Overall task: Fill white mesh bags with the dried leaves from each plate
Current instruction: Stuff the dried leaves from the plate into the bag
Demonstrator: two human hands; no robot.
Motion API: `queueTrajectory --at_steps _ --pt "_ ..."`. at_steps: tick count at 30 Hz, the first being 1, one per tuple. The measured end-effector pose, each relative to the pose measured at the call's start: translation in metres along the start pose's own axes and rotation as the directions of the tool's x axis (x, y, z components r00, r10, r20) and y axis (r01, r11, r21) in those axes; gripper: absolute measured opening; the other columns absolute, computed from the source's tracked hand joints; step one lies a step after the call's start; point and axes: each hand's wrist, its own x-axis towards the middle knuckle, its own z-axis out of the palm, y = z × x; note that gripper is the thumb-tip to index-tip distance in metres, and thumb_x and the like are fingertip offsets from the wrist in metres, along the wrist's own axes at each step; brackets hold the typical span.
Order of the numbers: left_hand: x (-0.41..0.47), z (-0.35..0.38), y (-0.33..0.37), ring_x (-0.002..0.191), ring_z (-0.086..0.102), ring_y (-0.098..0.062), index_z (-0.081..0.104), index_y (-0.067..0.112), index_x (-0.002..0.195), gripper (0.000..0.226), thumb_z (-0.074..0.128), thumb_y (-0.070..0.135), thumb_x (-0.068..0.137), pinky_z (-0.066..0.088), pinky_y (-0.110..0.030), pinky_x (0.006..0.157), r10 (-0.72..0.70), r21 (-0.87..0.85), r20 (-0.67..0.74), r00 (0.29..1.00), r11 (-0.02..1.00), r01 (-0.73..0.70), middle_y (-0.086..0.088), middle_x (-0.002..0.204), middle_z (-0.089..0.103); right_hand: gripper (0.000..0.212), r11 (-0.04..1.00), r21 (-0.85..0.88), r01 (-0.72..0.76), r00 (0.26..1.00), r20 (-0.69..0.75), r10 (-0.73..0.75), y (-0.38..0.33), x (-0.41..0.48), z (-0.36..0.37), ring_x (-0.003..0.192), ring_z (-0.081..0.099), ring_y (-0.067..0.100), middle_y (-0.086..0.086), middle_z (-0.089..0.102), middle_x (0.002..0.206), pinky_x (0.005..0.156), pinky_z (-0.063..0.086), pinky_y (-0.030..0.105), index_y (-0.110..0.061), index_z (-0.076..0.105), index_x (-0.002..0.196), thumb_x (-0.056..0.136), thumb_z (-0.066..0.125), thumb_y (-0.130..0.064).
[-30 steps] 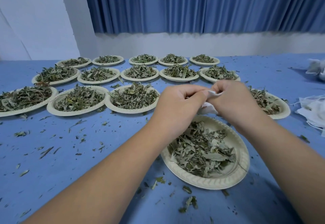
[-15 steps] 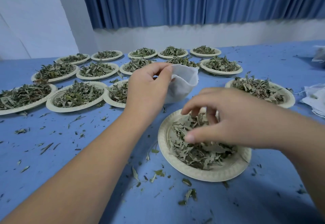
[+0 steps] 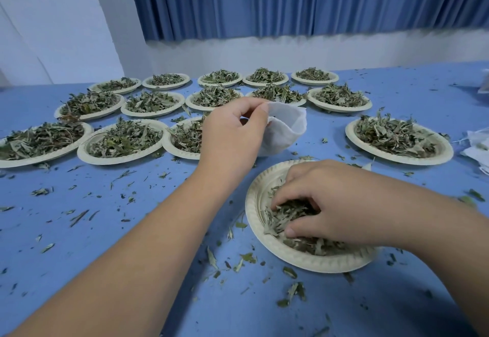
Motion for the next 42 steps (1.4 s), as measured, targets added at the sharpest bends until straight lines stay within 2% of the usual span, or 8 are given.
queueTrajectory --at_steps 8,12,17,23,29,32,37,42 --pt "-0.001 0.0 0.0 0.075 0.058 0.004 0.077 0.026 0.095 0.018 0.059 0.02 0.094 0.044 -0.015 0.068 0.024 0.009 0.026 0.999 1.0 -0.024 0.019 0.08 0.069 0.024 0.999 -0.05 0.015 0.998 -0.065 -0.019 -0.001 0.003 0.004 0.095 0.054 0.006 -0.013 0.063 0.099 0.081 0.05 0.034 -0.036 0.065 0.107 0.084 0.064 -0.043" --pt "-0.002 0.001 0.0 0.064 0.053 0.008 0.077 0.027 0.095 0.019 0.06 0.02 0.094 0.036 -0.008 0.06 0.045 0.025 0.035 0.998 0.999 -0.046 0.027 0.066 0.062 0.02 0.999 -0.022 0.039 0.994 -0.1 -0.041 0.0 0.003 0.004 0.091 0.056 0.005 -0.013 0.064 0.095 0.079 0.051 0.034 -0.035 0.067 0.103 0.084 0.063 -0.04" --pt "-0.004 0.004 -0.002 0.065 0.054 0.009 0.077 0.025 0.096 0.019 0.059 0.02 0.094 0.035 -0.006 0.059 0.037 0.011 0.073 0.997 0.999 -0.038 0.024 0.075 0.067 0.017 0.988 0.149 0.034 0.98 -0.198 -0.004 0.009 -0.004 -0.011 0.086 0.054 -0.004 -0.023 0.061 0.089 0.079 0.047 0.026 -0.044 0.065 0.091 0.076 0.065 -0.05" --pt "-0.005 0.006 -0.002 0.067 0.057 0.007 0.076 0.027 0.094 0.017 0.06 0.021 0.094 0.039 -0.008 0.059 0.018 0.018 0.08 0.997 1.0 -0.02 0.018 0.079 0.069 0.017 0.905 0.417 0.079 0.956 -0.288 0.049 0.022 -0.015 -0.029 0.046 0.052 0.003 -0.016 0.064 0.061 0.045 0.039 0.013 -0.04 0.069 0.084 0.067 0.071 -0.045" --pt "-0.007 0.008 0.001 0.064 0.057 0.005 0.077 0.026 0.094 0.018 0.06 0.02 0.094 0.039 -0.009 0.058 0.022 0.02 0.081 0.996 1.0 -0.024 0.021 0.071 0.067 0.036 0.78 0.6 0.18 0.876 -0.458 0.15 0.037 -0.019 -0.038 0.052 0.054 0.01 -0.007 0.064 0.06 0.05 0.044 0.021 -0.033 0.071 0.085 0.055 0.071 -0.053" --pt "-0.007 0.009 0.001 0.056 0.054 -0.001 0.078 0.025 0.091 0.018 0.061 0.019 0.093 0.041 -0.016 0.054 0.05 0.045 0.091 0.995 0.998 -0.055 0.019 0.065 0.066 0.037 0.729 0.657 0.193 0.832 -0.503 0.233 0.039 -0.018 -0.039 0.048 0.047 0.008 -0.006 0.056 0.056 0.045 0.039 0.015 -0.03 0.072 0.085 0.054 0.073 -0.05" --pt "-0.01 0.011 0.002 0.05 0.048 -0.004 0.078 0.024 0.088 0.016 0.063 0.02 0.092 0.038 -0.017 0.049 0.078 0.075 0.102 0.992 0.994 -0.085 0.009 0.059 0.067 0.019 0.83 0.551 0.088 0.805 -0.53 0.267 0.035 -0.013 -0.034 0.049 0.044 0.007 -0.002 0.054 0.054 0.052 0.039 0.025 -0.033 0.07 0.082 0.065 0.073 -0.042" --pt "-0.011 0.015 0.002 0.065 0.065 -0.01 0.079 0.022 0.088 0.014 0.065 0.021 0.091 0.053 -0.028 0.063 0.056 0.055 0.117 0.992 0.996 -0.063 0.011 0.066 0.071 0.016 0.937 0.343 -0.071 0.764 -0.585 0.272 0.029 -0.007 -0.026 0.048 0.045 0.009 -0.002 0.058 0.057 0.049 0.037 0.023 -0.024 0.066 0.067 0.069 0.067 -0.039"
